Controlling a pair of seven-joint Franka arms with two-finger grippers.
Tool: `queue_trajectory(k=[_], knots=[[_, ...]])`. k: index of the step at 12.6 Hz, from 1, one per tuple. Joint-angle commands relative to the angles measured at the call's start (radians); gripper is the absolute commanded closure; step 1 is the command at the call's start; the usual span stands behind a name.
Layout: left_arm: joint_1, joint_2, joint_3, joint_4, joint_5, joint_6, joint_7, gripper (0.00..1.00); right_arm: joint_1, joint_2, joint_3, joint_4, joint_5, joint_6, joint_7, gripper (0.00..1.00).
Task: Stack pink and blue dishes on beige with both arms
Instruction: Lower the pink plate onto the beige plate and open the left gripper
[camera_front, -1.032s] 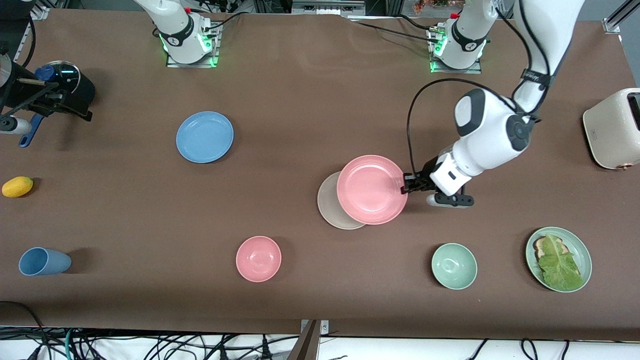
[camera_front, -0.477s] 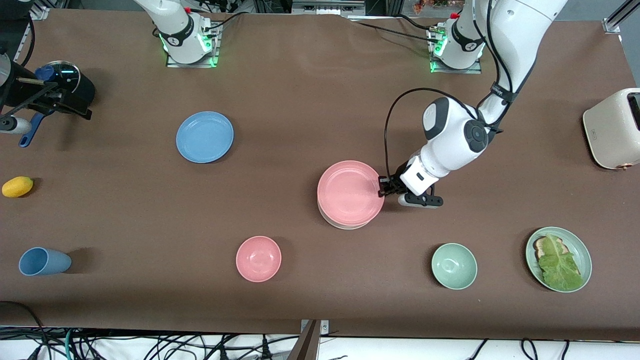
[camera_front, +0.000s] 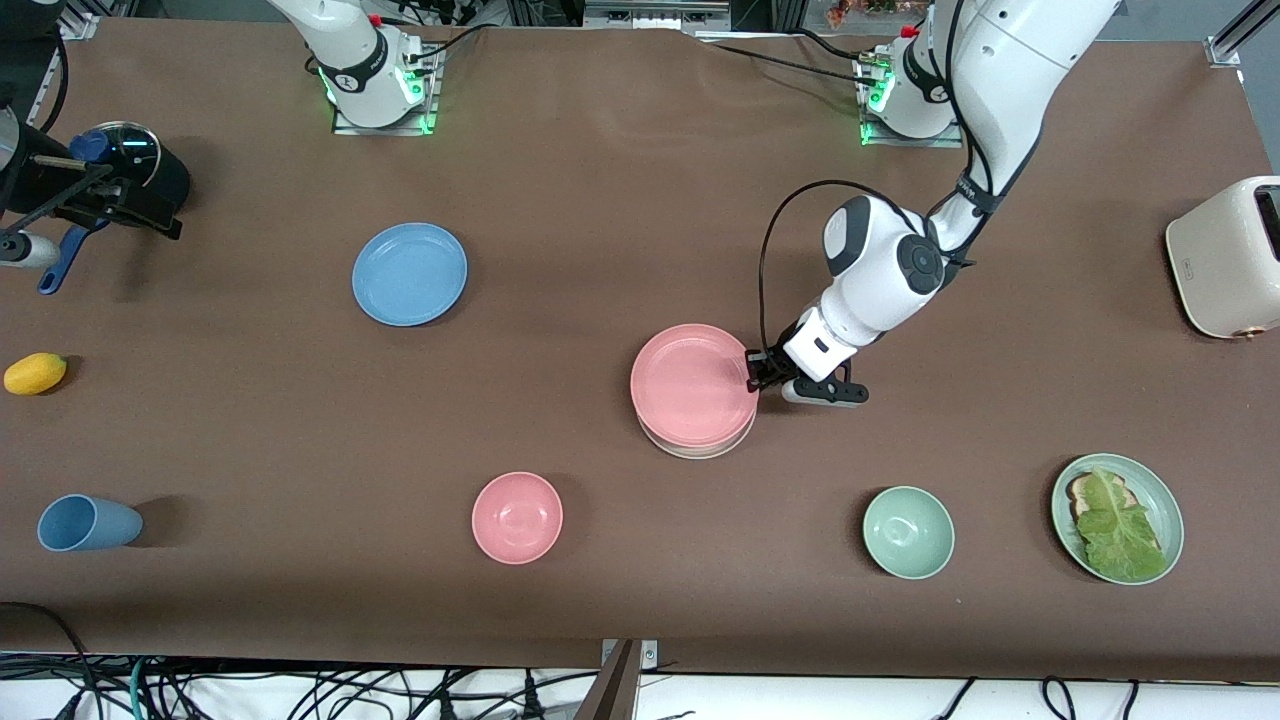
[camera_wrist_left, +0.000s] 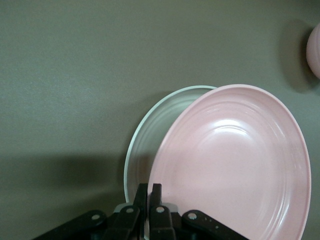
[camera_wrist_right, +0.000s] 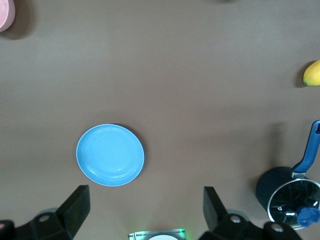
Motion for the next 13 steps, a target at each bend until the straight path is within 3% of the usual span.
queue_trajectory(k=[1, 10, 11, 12, 13], knots=[[-0.022, 0.023, 0.011, -0.004, -0.018, 0.059, 0.001, 1.00, 0.000, 0.000, 0.001, 0.021, 0.014, -0.024, 0.007, 0.00], [-0.021, 0.016, 0.043, -0.018, -0.011, 0.060, 0.019, 1.00, 0.000, 0.006, 0.001, 0.021, 0.016, -0.011, 0.009, 0.00], [-0.021, 0.016, 0.048, -0.015, -0.009, 0.059, 0.019, 0.94, 0.000, 0.006, 0.001, 0.021, 0.016, -0.010, 0.010, 0.00], [-0.021, 0.018, 0.053, -0.010, -0.005, 0.059, 0.019, 0.74, 0.000, 0.006, 0.001, 0.021, 0.016, -0.010, 0.010, 0.00], [-0.022, 0.019, 0.054, -0.007, -0.005, 0.059, 0.041, 0.62, 0.000, 0.006, 0.001, 0.021, 0.016, -0.010, 0.009, 0.00]])
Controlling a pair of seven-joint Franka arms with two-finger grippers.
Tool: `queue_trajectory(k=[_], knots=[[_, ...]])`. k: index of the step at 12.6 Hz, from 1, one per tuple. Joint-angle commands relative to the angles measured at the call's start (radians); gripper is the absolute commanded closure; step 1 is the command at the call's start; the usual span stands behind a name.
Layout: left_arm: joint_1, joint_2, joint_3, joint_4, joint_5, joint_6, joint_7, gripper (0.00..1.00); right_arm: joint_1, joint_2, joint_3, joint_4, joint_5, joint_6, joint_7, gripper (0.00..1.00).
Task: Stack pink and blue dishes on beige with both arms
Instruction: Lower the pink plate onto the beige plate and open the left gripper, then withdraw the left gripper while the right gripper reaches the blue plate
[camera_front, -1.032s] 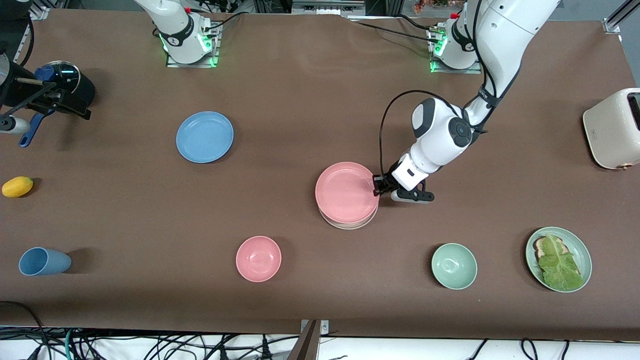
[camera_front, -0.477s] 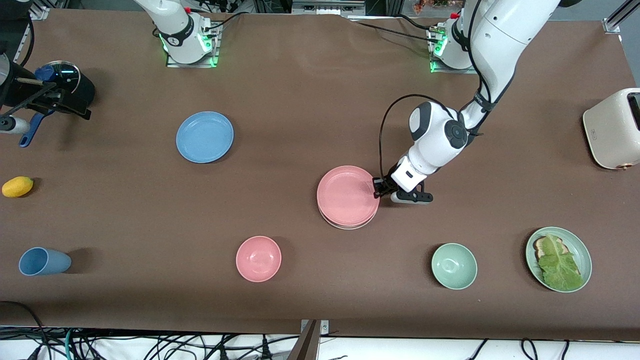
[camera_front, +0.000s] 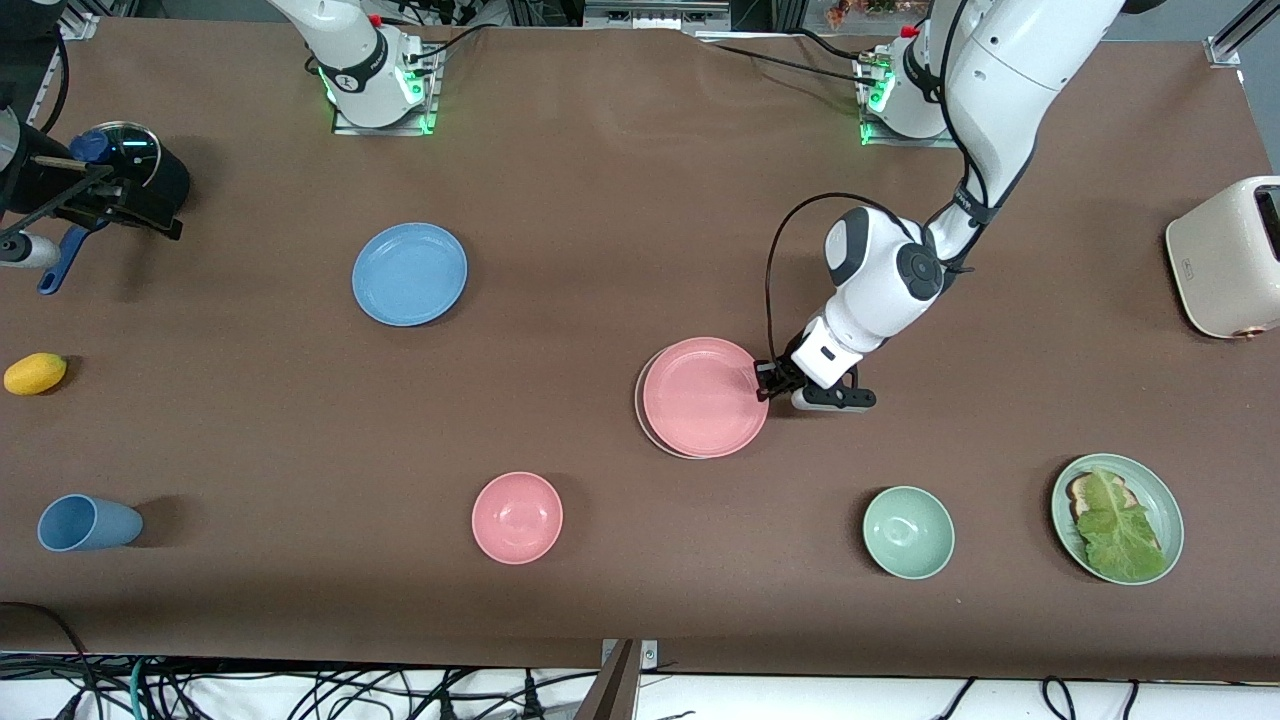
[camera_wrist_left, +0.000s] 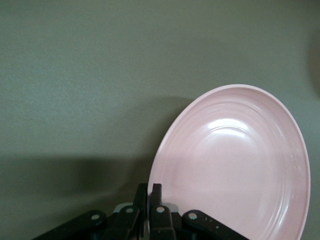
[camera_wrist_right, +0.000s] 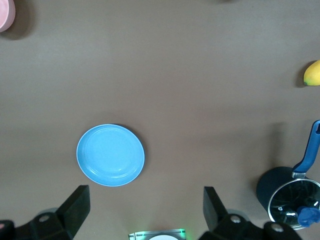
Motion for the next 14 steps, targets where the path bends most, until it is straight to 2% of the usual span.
queue_trajectory(k=[1, 2, 5, 6, 9, 11, 12, 14], knots=[[-0.013, -0.011, 0.021, 0.001, -0.005, 0.009, 0.071, 0.52, 0.000, 0.005, 0.000, 0.021, 0.015, -0.012, 0.007, 0.00], [-0.013, -0.013, 0.022, 0.001, -0.005, 0.009, 0.087, 0.34, 0.000, 0.005, 0.000, 0.021, 0.015, -0.013, 0.007, 0.00], [-0.013, -0.020, 0.022, 0.001, -0.009, 0.007, 0.080, 0.11, 0.000, 0.005, 0.000, 0.021, 0.015, -0.013, 0.007, 0.00], [-0.010, -0.049, 0.022, -0.005, -0.011, -0.008, 0.078, 0.04, 0.000, 0.005, 0.000, 0.021, 0.015, -0.016, 0.007, 0.00], [0.007, -0.163, 0.033, -0.012, -0.014, -0.207, 0.066, 0.01, 0.000, 0.007, 0.000, 0.012, 0.015, -0.023, 0.009, 0.00], [0.013, -0.232, 0.083, 0.005, -0.003, -0.377, 0.069, 0.01, 0.001, 0.046, 0.006, 0.010, 0.001, -0.023, -0.004, 0.00], [0.032, -0.261, 0.102, 0.031, 0.018, -0.473, 0.075, 0.00, 0.003, 0.060, 0.009, -0.010, 0.006, -0.027, 0.001, 0.00], [0.087, -0.302, 0.108, 0.106, 0.148, -0.665, 0.073, 0.00, 0.003, 0.072, 0.011, -0.057, 0.012, -0.016, 0.005, 0.00]])
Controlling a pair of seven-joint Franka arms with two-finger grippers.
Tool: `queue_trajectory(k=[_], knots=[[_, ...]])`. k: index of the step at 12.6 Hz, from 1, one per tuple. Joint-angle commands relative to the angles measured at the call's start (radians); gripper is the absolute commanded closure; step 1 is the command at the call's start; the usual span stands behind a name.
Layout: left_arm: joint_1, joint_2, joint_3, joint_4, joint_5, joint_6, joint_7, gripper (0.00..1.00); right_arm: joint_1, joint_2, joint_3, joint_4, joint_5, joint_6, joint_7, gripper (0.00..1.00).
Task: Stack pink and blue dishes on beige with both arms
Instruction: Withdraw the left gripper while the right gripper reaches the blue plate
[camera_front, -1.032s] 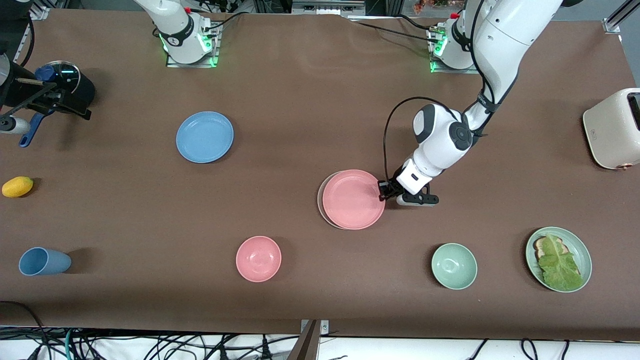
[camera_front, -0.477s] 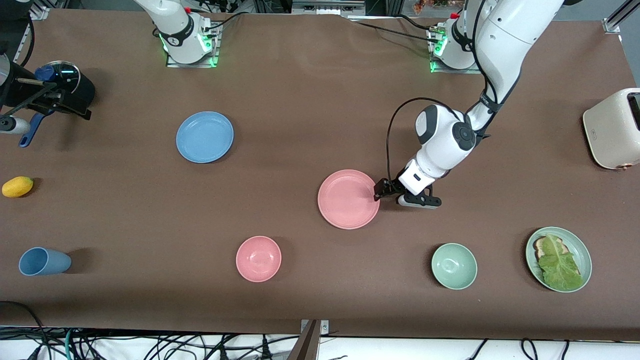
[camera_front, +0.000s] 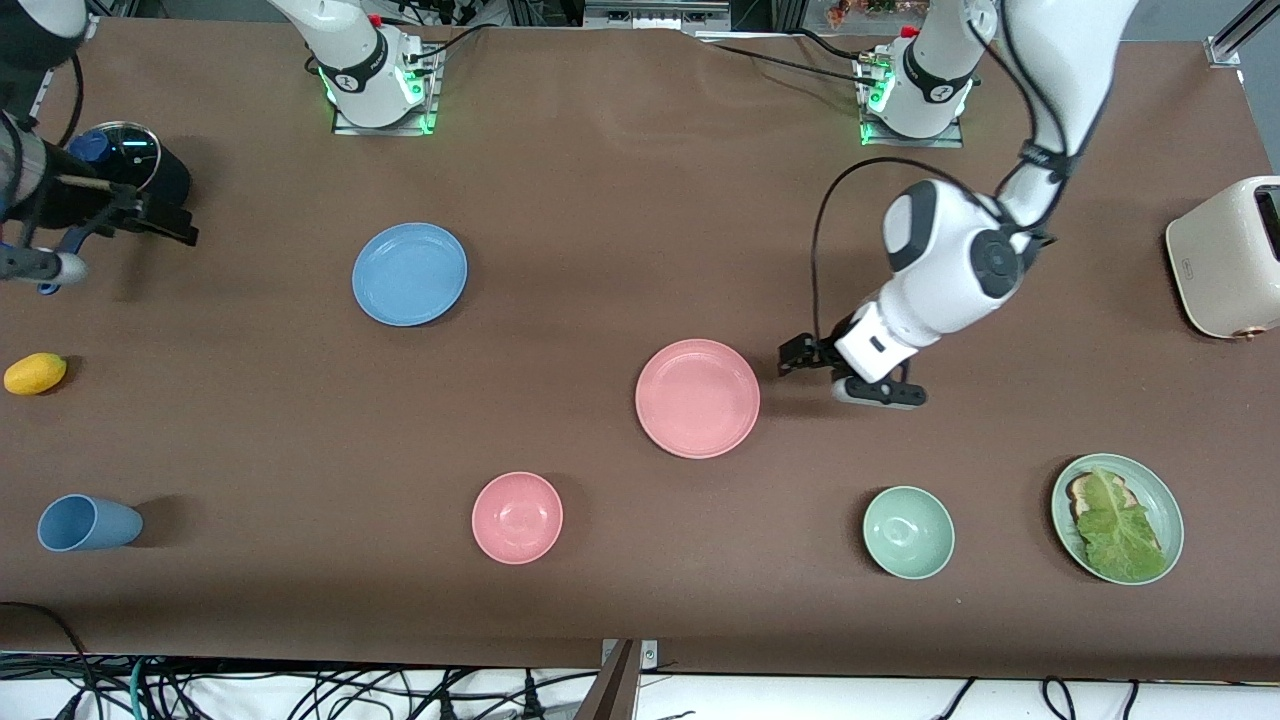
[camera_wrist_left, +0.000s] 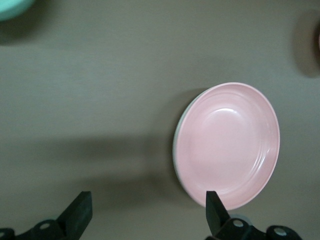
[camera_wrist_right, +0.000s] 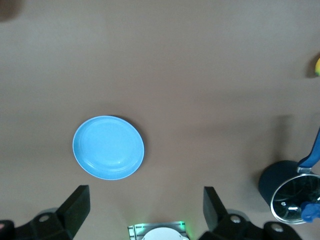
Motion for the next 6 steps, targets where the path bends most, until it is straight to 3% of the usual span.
queue_trajectory(k=[1, 3, 6], knots=[[0.064, -0.070, 0.005, 0.086, 0.117, -0.234, 0.009, 0.00, 0.003, 0.021, 0.006, -0.077, 0.016, 0.011, 0.009, 0.00], [0.075, -0.101, 0.046, 0.140, 0.153, -0.371, 0.020, 0.00, 0.003, 0.012, 0.011, -0.227, 0.050, 0.165, 0.009, 0.00], [0.095, -0.130, 0.112, 0.206, 0.222, -0.500, 0.182, 0.00, 0.003, 0.003, 0.011, -0.468, 0.103, 0.420, 0.009, 0.00]])
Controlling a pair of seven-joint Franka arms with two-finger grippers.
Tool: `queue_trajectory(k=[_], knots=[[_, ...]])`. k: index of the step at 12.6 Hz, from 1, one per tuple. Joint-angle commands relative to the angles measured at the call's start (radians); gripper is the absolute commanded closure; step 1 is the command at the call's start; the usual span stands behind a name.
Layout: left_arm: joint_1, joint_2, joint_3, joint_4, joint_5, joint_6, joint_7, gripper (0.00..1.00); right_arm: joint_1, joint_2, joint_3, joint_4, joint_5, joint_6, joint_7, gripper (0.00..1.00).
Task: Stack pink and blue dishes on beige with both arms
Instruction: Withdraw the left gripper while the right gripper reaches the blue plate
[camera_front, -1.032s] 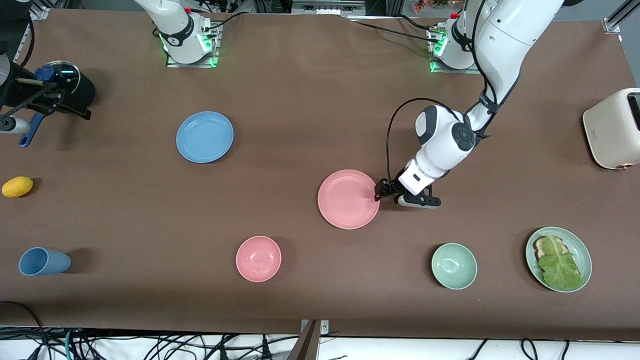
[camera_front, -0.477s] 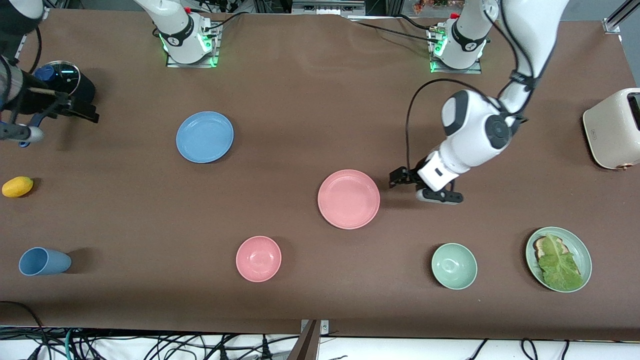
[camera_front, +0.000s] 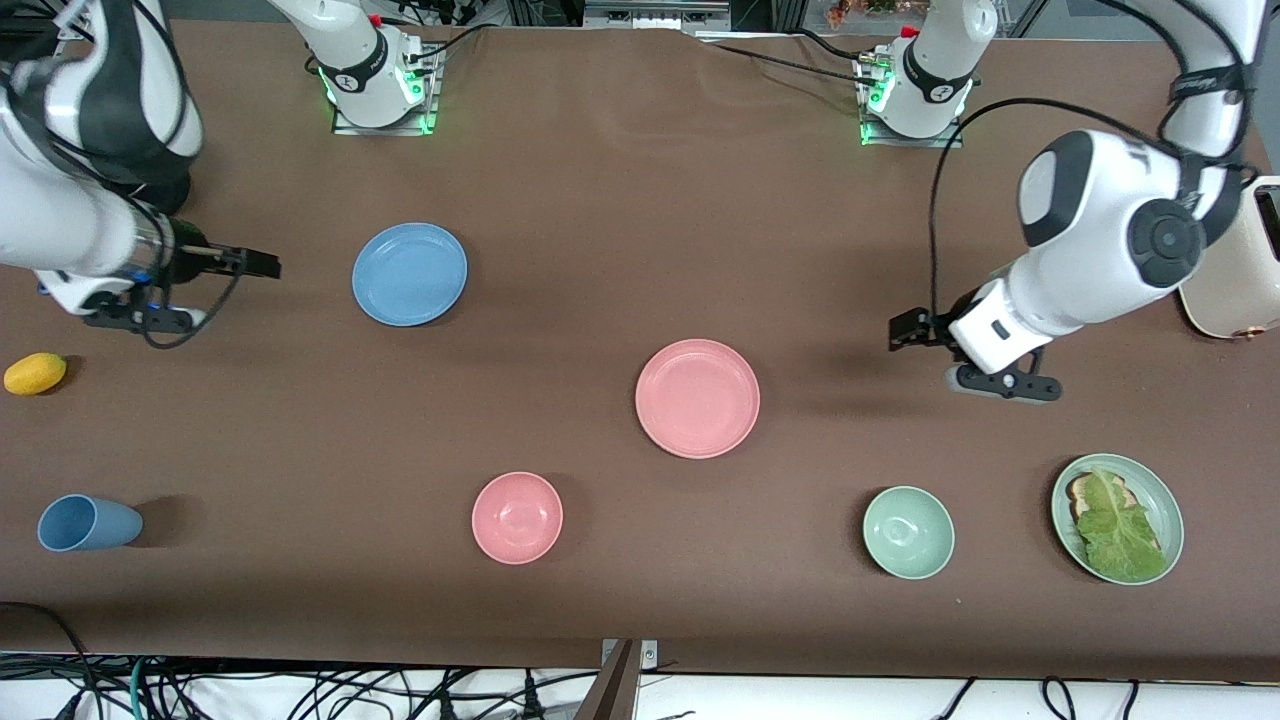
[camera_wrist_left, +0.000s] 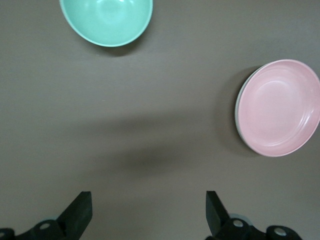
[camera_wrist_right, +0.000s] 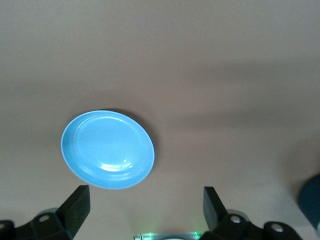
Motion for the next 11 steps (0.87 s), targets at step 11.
queue_trajectory(k=[11], knots=[[0.014, -0.036, 0.189, 0.219, 0.116, -0.324, 0.252, 0.00, -0.001, 0.114, 0.067, -0.468, 0.067, 0.617, -0.006, 0.02]])
